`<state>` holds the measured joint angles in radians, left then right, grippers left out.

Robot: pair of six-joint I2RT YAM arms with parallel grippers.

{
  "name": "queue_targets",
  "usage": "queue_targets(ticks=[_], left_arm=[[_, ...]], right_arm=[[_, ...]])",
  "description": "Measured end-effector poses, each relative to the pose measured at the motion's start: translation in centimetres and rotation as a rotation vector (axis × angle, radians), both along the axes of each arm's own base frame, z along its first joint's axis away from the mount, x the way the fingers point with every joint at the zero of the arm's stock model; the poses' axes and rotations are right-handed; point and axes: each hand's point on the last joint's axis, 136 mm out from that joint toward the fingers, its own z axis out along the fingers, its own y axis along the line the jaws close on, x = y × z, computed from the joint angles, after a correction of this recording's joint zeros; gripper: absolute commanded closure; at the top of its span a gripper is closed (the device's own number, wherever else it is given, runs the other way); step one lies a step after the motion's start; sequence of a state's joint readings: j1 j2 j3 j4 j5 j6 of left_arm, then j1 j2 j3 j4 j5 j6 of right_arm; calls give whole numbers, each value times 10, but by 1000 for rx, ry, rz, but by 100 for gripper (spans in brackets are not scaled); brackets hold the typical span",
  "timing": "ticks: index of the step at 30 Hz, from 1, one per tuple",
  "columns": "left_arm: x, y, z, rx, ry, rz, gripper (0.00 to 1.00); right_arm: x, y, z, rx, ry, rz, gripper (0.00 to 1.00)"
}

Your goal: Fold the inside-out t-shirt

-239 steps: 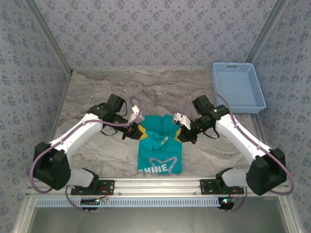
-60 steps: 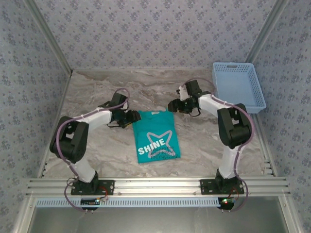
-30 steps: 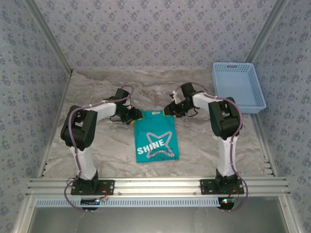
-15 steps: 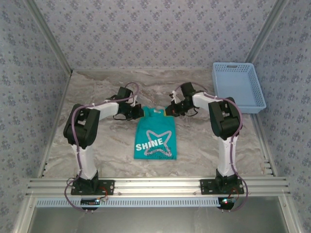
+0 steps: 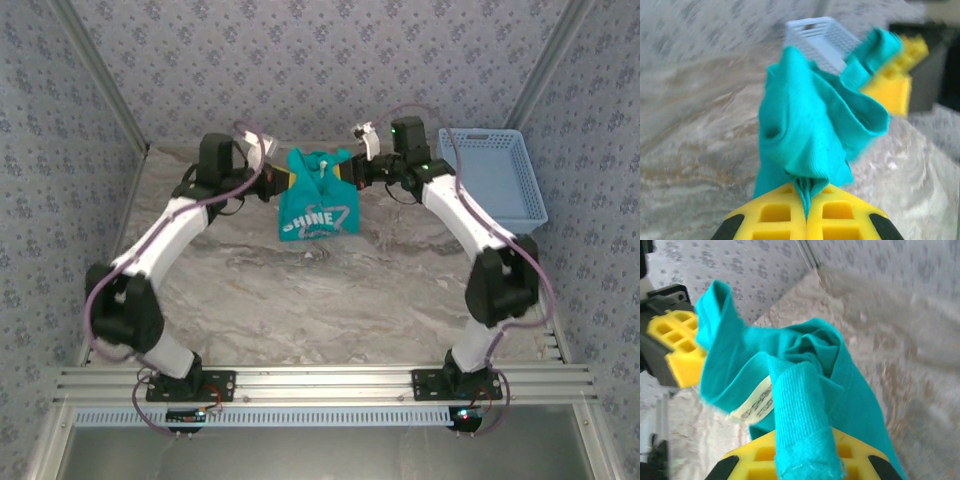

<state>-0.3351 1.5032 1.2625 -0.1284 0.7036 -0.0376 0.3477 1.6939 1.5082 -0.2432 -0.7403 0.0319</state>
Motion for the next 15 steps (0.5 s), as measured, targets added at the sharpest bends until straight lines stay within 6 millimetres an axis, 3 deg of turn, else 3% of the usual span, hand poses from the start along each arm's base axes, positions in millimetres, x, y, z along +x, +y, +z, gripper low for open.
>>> queue_targets(ticks=[1, 3, 5, 6, 7, 9, 10, 12, 13, 15], left_arm=[[-23, -2, 8, 18, -88, -49, 100], [-65, -6, 6, 40, -217, -126, 97], [-108, -10, -19, 68, -301, -206, 87], [-129, -11, -44, 96, -325, -246, 81], [-148, -12, -72, 135, -337, -277, 63], [-191, -11, -133, 214, -333, -357, 17], [-212, -8, -159, 245, -324, -397, 15], [-244, 2, -194, 291, -319, -451, 15], [-254, 5, -199, 301, -332, -464, 15], [-262, 6, -190, 292, -396, -465, 11]], right_arm=[[-17, 2, 10, -18, -78, 16, 100], [-56, 9, 12, -61, -227, 64, 100], [-103, 17, -16, -131, -338, 130, 85], [-124, 19, -38, -167, -367, 165, 70], [-148, 19, -67, -206, -374, 220, 57], [-179, 5, -125, -301, -326, 278, 53], [-191, -7, -153, -355, -285, 287, 51], [-211, -27, -182, -434, -247, 287, 36], [-219, -34, -185, -457, -264, 283, 28], [-228, -38, -171, -454, -363, 280, 24]])
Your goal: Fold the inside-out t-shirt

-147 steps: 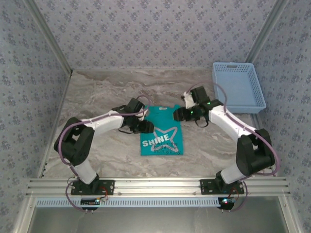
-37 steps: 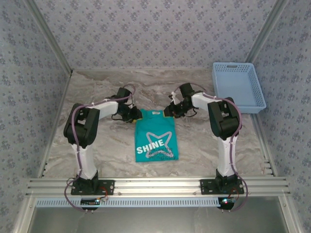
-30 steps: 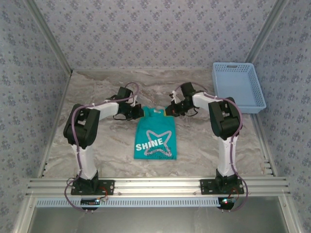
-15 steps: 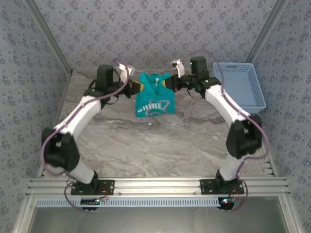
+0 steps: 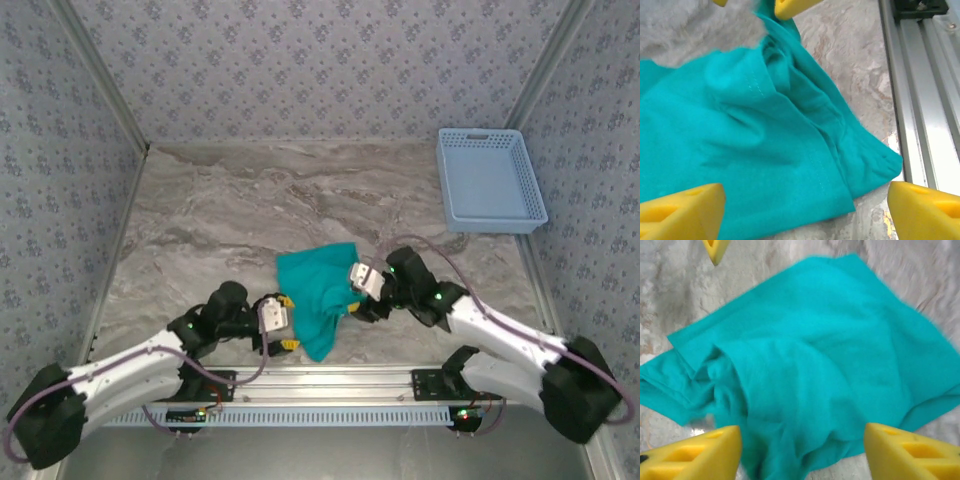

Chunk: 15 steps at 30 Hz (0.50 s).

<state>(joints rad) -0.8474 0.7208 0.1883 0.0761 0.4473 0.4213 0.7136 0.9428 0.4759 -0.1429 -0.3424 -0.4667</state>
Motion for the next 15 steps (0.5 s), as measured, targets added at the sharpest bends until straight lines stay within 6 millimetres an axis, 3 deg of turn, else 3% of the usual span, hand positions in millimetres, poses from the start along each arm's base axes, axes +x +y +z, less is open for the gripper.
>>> queue_targets(ticks=[3, 6, 11, 15], left_arm=[[2, -2, 29, -81, -98, 30, 9], [9, -1, 43, -115, -128, 78, 8], [20, -6, 39, -30, -70, 114, 16], [11, -20, 26, 59, -12, 28, 16]], right_arm=[[-5, 1, 38, 69, -167, 40, 24], [-5, -1, 53, 65, -252, 77, 25], [-7, 6, 35, -88, -225, 201, 25], [-5, 7, 15, -235, -169, 275, 28]])
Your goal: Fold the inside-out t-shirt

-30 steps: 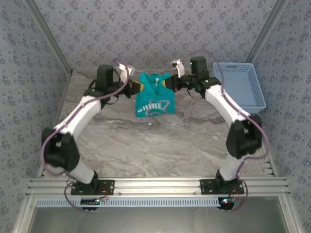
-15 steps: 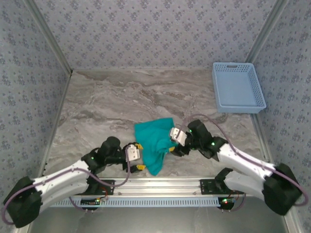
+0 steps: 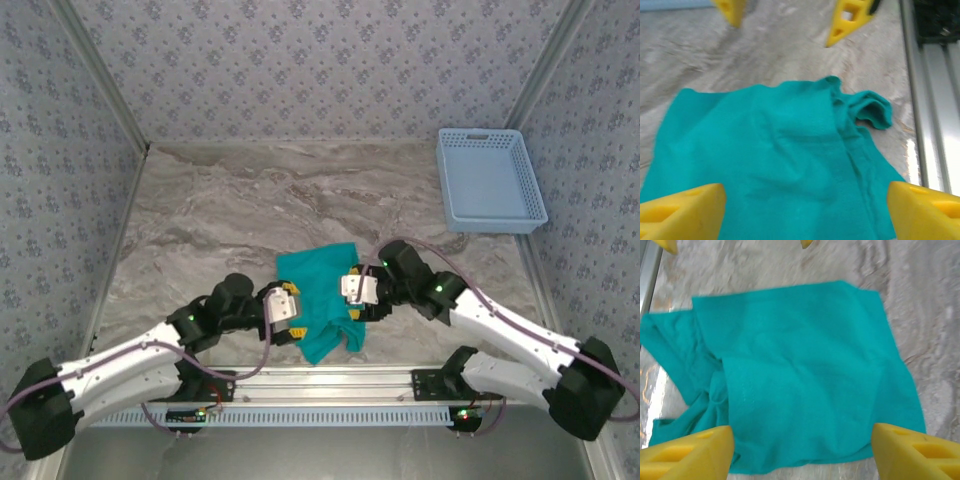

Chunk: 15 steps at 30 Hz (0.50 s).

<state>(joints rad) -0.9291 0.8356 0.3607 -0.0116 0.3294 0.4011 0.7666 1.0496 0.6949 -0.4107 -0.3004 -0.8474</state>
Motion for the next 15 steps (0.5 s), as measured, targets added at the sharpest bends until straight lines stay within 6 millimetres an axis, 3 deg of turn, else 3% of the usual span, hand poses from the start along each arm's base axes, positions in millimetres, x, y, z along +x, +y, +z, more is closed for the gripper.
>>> queue_targets(ticks=[2, 4, 6, 10, 13, 15], left_arm=[[-8, -5, -13, 57, 22, -37, 16], [1, -5, -23, 97, 77, 16, 19], [32, 1, -22, 93, 172, 164, 24], [116, 15, 5, -31, 367, 506, 33], [149, 21, 14, -106, 526, 687, 38], [158, 22, 5, -108, 637, 773, 39]], right_arm=[[4, -5, -9, -46, 29, -24, 30], [18, -16, -16, -55, 78, -126, 30], [45, -31, -17, -19, 134, -334, 34], [105, -53, -5, 139, 319, -824, 55], [139, -50, 1, 218, 421, -1066, 53], [147, -42, -3, 234, 467, -1153, 48]])
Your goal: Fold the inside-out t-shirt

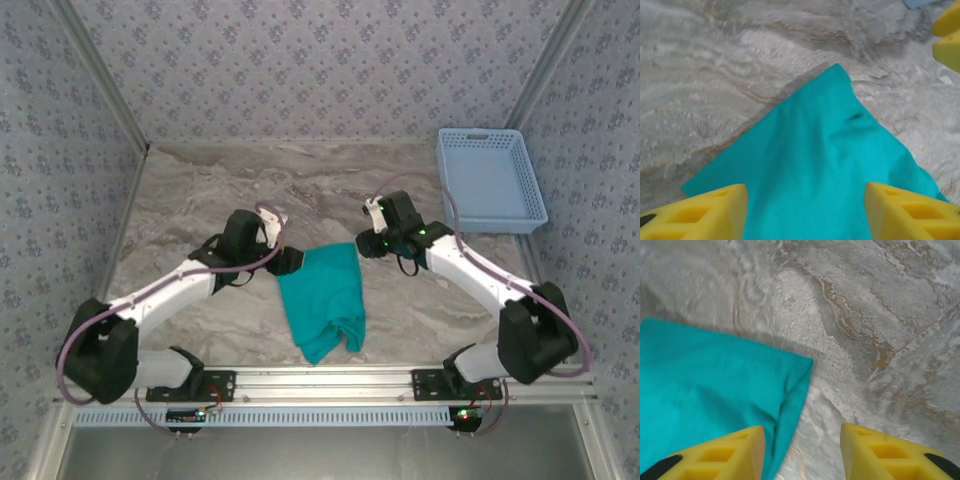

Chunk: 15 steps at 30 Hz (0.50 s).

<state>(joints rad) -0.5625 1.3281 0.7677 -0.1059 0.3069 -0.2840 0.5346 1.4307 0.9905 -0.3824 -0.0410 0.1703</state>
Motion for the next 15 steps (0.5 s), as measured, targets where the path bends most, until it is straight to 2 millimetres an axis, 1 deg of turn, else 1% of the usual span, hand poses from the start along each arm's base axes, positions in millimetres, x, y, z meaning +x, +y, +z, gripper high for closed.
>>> queue_targets(ticks=[1, 3, 5, 6, 8, 9, 10, 13, 14, 15], left_arm=[[1, 0, -10, 5, 69, 34, 39], [-1, 2, -36, 41, 212, 89, 45], [-3, 5, -65, 88, 344, 141, 48], [-5, 6, -76, 104, 389, 161, 50], [-10, 12, -96, 139, 467, 205, 50], [-9, 13, -99, 148, 483, 217, 50], [-5, 12, -96, 148, 485, 229, 51], [14, 9, -91, 174, 458, 246, 50], [22, 8, -92, 190, 446, 248, 50], [29, 8, -93, 206, 433, 248, 50]], right_arm=[[-1, 6, -6, 4, 30, -21, 48], [-7, 16, -19, 5, 90, -41, 53], [-12, 27, -36, -3, 152, -46, 56], [-14, 31, -45, -10, 175, -46, 57], [-15, 38, -64, -29, 221, -52, 61], [-15, 41, -72, -39, 237, -53, 62], [-13, 43, -82, -50, 253, -59, 66], [-6, 45, -105, -101, 275, -82, 70], [-1, 45, -109, -118, 271, -90, 72], [6, 47, -106, -126, 249, -97, 72]])
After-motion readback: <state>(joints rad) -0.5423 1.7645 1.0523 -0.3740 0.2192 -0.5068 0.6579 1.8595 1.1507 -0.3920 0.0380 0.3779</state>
